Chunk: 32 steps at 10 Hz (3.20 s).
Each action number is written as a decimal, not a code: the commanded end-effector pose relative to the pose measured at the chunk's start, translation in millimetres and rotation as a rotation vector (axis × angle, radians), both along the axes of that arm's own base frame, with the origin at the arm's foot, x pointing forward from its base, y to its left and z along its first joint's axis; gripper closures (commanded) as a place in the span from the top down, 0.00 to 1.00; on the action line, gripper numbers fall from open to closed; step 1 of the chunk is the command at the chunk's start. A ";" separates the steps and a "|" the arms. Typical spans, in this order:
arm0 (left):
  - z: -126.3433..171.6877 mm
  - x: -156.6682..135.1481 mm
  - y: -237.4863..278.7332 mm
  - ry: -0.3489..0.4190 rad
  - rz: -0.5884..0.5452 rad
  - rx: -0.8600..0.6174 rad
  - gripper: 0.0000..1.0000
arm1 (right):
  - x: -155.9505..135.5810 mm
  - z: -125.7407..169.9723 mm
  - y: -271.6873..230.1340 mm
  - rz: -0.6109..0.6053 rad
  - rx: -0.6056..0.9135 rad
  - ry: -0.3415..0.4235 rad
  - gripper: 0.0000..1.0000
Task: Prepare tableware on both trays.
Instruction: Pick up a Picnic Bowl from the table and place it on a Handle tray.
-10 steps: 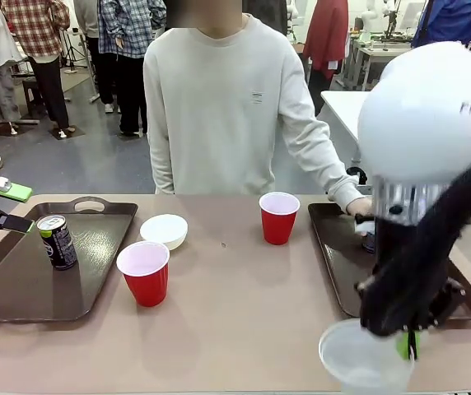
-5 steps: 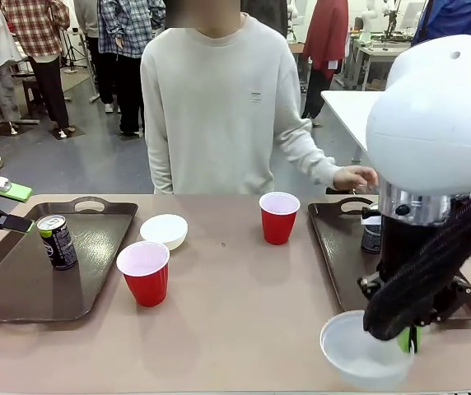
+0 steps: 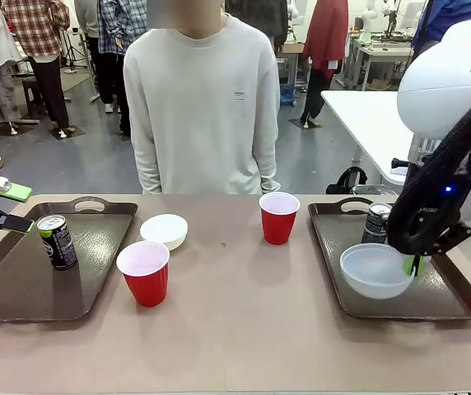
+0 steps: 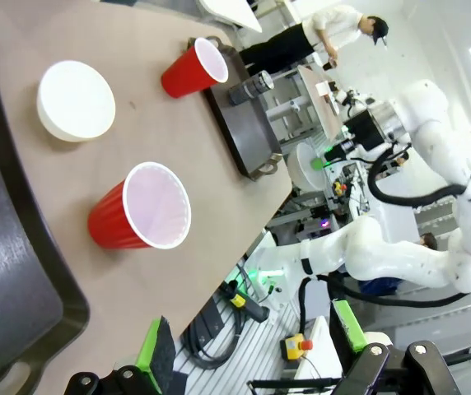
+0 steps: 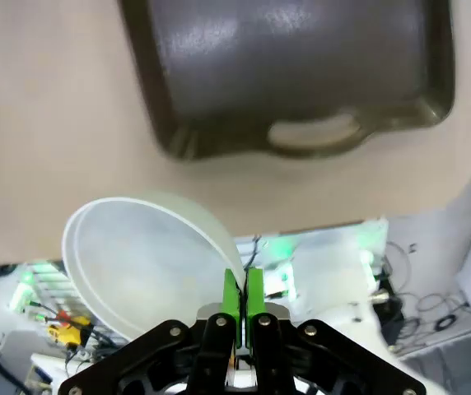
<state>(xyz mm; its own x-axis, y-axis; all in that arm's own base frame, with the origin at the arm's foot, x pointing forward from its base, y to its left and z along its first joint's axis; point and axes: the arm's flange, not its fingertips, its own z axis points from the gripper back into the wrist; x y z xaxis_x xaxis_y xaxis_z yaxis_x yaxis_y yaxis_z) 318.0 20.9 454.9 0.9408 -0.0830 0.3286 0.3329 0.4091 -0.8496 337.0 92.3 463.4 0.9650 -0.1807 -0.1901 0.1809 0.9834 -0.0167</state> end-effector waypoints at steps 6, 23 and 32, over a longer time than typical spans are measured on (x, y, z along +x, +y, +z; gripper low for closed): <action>-0.1 0.2 -0.5 -0.008 -0.004 -0.008 1.00 | 47.4 -14.7 -28.5 0.022 -0.091 -0.111 0.04; -0.1 0.2 -0.5 -0.008 -0.004 -0.008 1.00 | 63.6 -71.6 -37.8 0.064 -0.011 -0.183 1.00; -0.1 0.2 -0.5 -0.008 -0.004 -0.008 1.00 | -82.0 -3.5 -51.7 0.051 1.199 -0.389 0.87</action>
<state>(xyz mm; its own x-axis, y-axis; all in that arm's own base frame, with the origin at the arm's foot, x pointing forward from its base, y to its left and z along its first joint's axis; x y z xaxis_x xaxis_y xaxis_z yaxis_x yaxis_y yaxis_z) 318.0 20.9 454.9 0.9408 -0.0830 0.3285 0.3328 0.4091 -0.8497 311.3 54.2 527.7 0.9339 0.1244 0.3352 -0.3400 0.5987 0.7252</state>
